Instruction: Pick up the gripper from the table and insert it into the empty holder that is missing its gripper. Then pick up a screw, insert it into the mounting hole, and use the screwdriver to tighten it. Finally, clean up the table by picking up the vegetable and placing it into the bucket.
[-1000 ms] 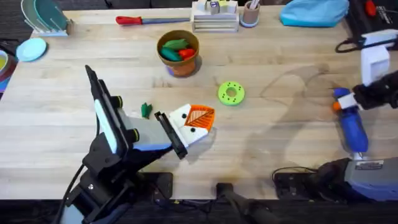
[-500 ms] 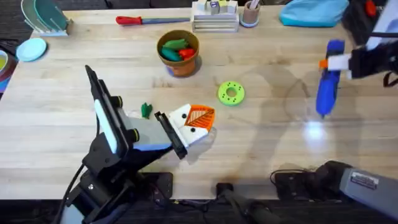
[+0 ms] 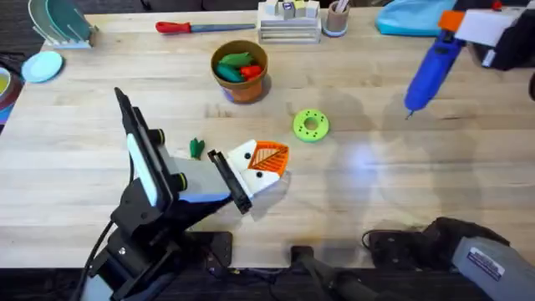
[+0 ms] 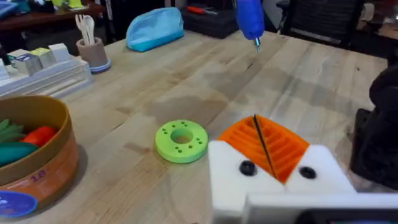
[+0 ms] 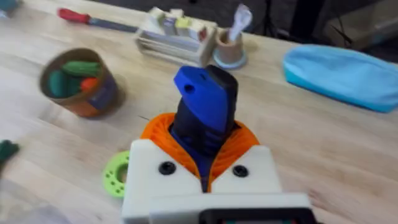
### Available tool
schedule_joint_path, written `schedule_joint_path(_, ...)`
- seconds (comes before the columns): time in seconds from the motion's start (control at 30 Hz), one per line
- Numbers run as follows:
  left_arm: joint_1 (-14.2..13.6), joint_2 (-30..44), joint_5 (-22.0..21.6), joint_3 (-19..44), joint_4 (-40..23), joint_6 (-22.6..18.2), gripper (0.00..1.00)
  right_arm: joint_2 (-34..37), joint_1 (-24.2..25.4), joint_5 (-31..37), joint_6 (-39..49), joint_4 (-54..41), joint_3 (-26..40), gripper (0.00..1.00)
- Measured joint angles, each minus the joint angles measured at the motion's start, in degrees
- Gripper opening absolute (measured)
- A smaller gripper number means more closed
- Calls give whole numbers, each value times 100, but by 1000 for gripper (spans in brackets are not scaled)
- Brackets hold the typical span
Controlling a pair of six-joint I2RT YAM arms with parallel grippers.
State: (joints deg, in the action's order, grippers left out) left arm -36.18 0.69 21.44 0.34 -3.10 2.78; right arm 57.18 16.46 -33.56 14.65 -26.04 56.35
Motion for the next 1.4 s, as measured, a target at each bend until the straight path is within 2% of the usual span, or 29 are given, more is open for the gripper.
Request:
schedule_joint_path(0.17, 0, 0, -1, 0, -1, -2, 4, -485, -564, -110, -773, 1101, -686, 22)
schedule_joint_path(0.3, 0, 0, -1, 0, -1, -1, 4, -830, -1099, -138, -1651, 2580, -1526, 22)
schedule_joint_path(0.43, 0, 0, -1, 0, -4, 0, 4, -1061, -1742, -185, -2456, 4509, -2375, 22)
schedule_joint_path(0.5, 0, 0, -4, 0, -2, -1, 4, -1079, -2121, -206, -2740, 5459, -2653, 22)
schedule_joint_path(0.57, 0, 0, -18, 0, -2, -1, 4, -1081, -2494, -203, -2933, 5969, -2741, 22)
schedule_joint_path(0.77, 0, 0, -22, 0, -2, -1, 4, -938, -3605, -157, -3175, 7008, -2749, 22)
schedule_joint_path(0.93, 0, 0, -22, 0, -2, 0, 4, -484, -4624, 10, -3228, 7931, -2750, 22)
schedule_joint_path(1.03, 0, 0, -22, 0, -2, 1, 4, -173, -5065, 114, -3229, 8206, -2751, 22)
schedule_joint_path(1.2, 0, 0, -22, 0, -2, 0, 4, 290, -5439, 205, -3224, 8753, -2751, 22)
schedule_joint_path(1.4, 0, 0, -22, 0, -2, 0, 4, 407, -5486, 258, -3157, 8815, -2751, 22)
